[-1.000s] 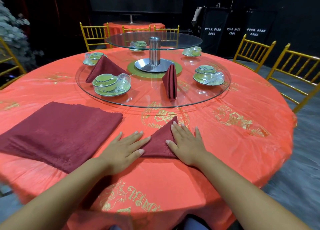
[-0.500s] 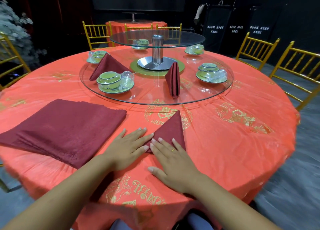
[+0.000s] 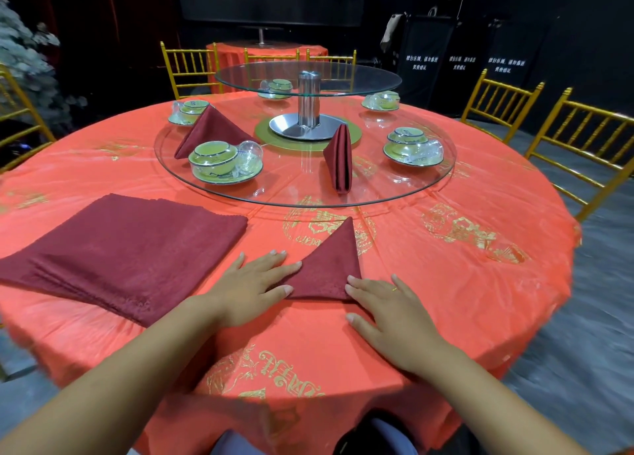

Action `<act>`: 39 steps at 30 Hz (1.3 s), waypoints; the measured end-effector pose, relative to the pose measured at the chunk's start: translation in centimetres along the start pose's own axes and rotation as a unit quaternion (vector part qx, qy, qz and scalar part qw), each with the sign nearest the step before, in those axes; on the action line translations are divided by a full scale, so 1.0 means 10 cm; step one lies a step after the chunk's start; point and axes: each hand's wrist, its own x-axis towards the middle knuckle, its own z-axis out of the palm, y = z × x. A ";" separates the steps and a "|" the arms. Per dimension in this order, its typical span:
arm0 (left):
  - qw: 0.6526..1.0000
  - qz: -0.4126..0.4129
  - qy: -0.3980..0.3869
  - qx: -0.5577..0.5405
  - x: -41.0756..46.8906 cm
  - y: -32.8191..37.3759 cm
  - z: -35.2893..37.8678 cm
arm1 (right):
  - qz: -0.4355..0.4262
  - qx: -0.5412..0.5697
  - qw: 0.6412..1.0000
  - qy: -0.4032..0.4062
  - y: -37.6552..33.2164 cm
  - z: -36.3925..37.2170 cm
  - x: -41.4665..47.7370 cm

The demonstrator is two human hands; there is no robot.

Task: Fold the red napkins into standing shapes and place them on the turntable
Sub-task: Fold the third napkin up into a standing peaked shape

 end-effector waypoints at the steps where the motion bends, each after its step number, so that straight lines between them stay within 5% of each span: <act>1: 1.000 -0.002 0.014 -0.012 0.01 0.02 -0.02 | 0.013 0.032 0.999 0.027 0.00 -0.02 0.03; 7: 0.993 -0.012 0.103 -0.058 0.12 0.19 -0.08 | 0.125 0.127 0.978 0.113 -0.06 -0.10 0.27; 15: 0.982 0.016 0.053 -0.178 0.01 0.30 -0.16 | 0.245 0.069 0.967 -0.004 0.04 -0.12 0.51; 24: 0.863 -0.086 -0.085 -0.490 -0.11 0.52 -0.25 | 0.259 0.190 0.946 -0.051 0.07 -0.35 0.73; 29: 0.825 -0.088 -0.101 -0.548 -0.12 0.59 -0.23 | 0.286 0.469 0.834 0.052 0.03 -0.43 0.79; 32: 0.826 -0.069 -0.136 -0.543 -0.13 0.69 -0.28 | 0.234 0.489 0.837 0.078 -0.05 -0.52 0.84; 34: 0.880 -0.049 -0.035 -0.471 -0.12 0.77 -0.30 | 0.178 0.445 0.873 0.087 -0.12 -0.61 0.84; 36: 0.917 -0.030 0.209 -0.338 -0.11 0.79 -0.34 | 0.113 0.393 0.906 0.107 -0.19 -0.70 0.84; 39: 0.867 0.010 0.472 -0.158 -0.12 0.73 -0.43 | 0.009 0.350 0.928 0.125 -0.27 -0.85 0.80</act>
